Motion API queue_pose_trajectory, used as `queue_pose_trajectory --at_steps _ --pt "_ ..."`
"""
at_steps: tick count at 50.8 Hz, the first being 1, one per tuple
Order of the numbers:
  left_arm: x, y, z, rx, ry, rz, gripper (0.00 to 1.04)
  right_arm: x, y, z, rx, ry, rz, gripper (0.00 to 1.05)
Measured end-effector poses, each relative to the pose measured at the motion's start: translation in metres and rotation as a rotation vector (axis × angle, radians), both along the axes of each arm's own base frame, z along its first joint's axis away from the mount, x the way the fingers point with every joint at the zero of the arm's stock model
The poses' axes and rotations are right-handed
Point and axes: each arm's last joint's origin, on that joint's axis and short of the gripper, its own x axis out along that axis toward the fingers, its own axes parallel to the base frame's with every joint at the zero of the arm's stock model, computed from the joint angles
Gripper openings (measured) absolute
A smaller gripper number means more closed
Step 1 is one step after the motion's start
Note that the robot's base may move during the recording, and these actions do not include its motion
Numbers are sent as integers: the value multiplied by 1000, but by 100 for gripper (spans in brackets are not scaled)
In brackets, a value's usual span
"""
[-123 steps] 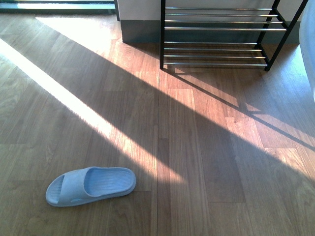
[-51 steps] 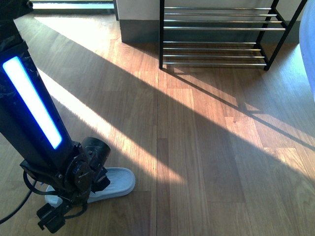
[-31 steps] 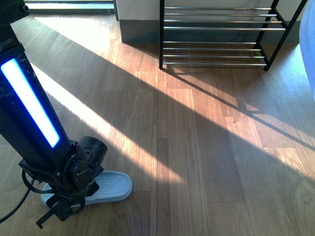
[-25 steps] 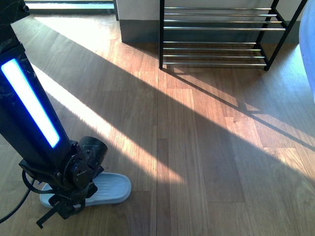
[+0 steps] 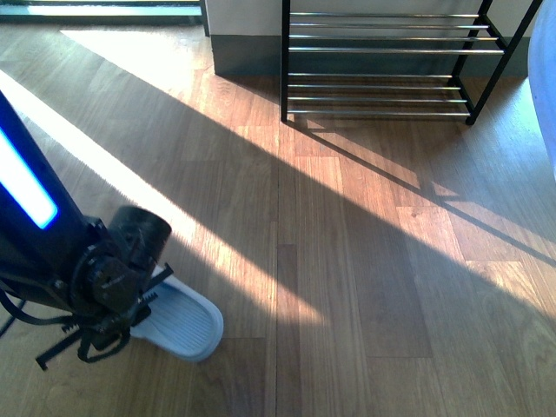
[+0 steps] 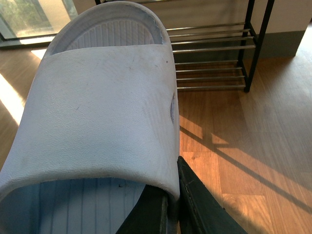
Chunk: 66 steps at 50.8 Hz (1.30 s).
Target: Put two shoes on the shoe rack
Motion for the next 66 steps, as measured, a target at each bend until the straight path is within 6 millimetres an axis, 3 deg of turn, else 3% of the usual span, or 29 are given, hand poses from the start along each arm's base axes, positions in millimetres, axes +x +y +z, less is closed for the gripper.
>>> queue_pose_trajectory --at_steps 7,8,16,19,25,29,36,41,45,66 --pt "9 2 60 73 -122 -153 2 0 0 0 0 0 0 1" --pt "8 2 76 99 -151 -194 2 0 0 0 0 0 0 1" --pt "-9 9 153 314 -284 -400 2 0 0 0 0 0 0 1" --pt "-25 15 187 425 -317 -515 2 0 0 0 0 0 0 1" --pt "-61 24 236 571 -318 -684 2 0 0 0 0 0 0 1" --pt "-78 29 254 618 -314 -731 2 0 0 0 0 0 0 1" --pt "-133 37 300 702 -333 -794 2 0 0 0 0 0 0 1" --pt "-170 41 321 728 -358 -786 2 0 0 0 0 0 0 1" --pt "-185 44 328 730 -395 -780 2 0 0 0 0 0 0 1" --pt "-187 44 330 729 -413 -769 2 0 0 0 0 0 0 1"
